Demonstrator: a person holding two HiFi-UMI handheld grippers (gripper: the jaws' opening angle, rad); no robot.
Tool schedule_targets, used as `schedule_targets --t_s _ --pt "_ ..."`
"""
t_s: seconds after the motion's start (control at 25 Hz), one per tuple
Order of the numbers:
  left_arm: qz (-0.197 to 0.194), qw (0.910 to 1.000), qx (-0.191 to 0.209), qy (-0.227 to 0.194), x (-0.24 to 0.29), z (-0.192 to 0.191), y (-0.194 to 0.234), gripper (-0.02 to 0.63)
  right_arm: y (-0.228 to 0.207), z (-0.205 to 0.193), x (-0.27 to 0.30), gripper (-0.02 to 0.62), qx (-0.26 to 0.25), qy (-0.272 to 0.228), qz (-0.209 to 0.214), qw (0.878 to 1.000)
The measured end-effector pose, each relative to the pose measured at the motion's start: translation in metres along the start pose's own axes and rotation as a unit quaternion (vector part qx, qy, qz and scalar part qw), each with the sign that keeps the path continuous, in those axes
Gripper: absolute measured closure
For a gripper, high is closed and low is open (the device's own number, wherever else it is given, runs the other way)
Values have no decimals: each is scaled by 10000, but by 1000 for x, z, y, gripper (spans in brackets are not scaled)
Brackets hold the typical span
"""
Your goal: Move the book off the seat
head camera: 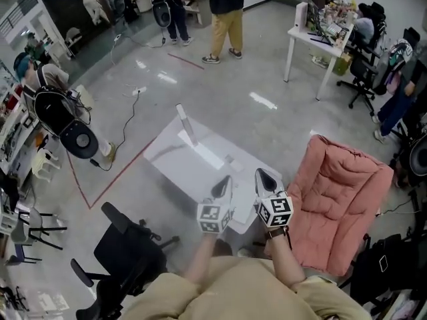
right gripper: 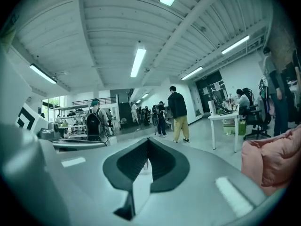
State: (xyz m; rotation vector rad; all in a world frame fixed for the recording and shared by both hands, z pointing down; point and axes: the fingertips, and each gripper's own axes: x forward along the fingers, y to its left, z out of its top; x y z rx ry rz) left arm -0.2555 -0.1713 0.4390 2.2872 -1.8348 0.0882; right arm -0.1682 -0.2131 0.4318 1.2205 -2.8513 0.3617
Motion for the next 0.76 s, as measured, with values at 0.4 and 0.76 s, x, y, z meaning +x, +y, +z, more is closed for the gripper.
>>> schedule_targets --t_s 0.4,0.76 --pt "527 9976 224 -386 -52 17 -45 606 31 22 -36 591 -91 -350 727 9967" --pt "1107 9934 193 241 -90 -39 -51 604 54 -8 -39 591 167 -61 1322 9911"
